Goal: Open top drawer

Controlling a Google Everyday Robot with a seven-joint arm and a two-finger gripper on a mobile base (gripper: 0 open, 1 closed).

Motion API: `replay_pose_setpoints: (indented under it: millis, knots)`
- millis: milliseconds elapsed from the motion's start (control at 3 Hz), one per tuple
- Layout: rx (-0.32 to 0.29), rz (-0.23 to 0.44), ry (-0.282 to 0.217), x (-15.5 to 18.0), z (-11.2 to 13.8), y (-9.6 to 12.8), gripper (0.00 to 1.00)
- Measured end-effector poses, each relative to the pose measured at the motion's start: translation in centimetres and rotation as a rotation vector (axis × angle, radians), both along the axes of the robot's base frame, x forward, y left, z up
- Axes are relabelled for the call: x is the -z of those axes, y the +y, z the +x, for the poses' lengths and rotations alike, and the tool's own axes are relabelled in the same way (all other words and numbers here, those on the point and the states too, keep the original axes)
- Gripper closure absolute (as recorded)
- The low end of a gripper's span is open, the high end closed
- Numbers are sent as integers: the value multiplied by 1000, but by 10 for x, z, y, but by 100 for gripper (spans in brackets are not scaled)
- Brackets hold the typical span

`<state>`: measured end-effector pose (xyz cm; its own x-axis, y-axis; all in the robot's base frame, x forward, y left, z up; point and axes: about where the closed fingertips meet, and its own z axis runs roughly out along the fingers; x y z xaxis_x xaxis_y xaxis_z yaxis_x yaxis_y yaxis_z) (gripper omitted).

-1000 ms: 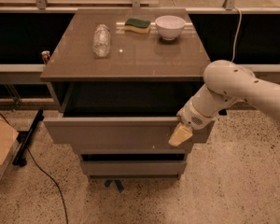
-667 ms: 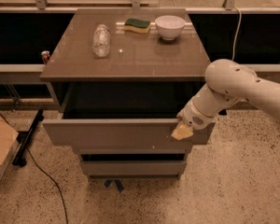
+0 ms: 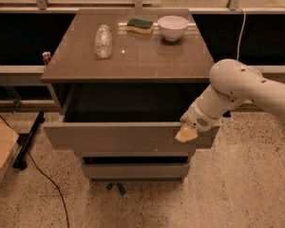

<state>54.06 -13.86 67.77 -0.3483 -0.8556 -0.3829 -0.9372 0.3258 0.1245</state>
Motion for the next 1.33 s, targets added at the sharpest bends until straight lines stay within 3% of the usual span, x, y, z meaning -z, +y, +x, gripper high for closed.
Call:
replay_pose_setpoints:
  millis: [333, 667, 1000, 1333]
  knots:
    - [0, 0, 0, 0, 0, 0, 0]
    - [0, 0, 0, 0, 0, 0, 0]
    - [-36, -35, -51, -11, 7, 11, 0]
    - [-38, -36, -54, -11, 8, 12, 0]
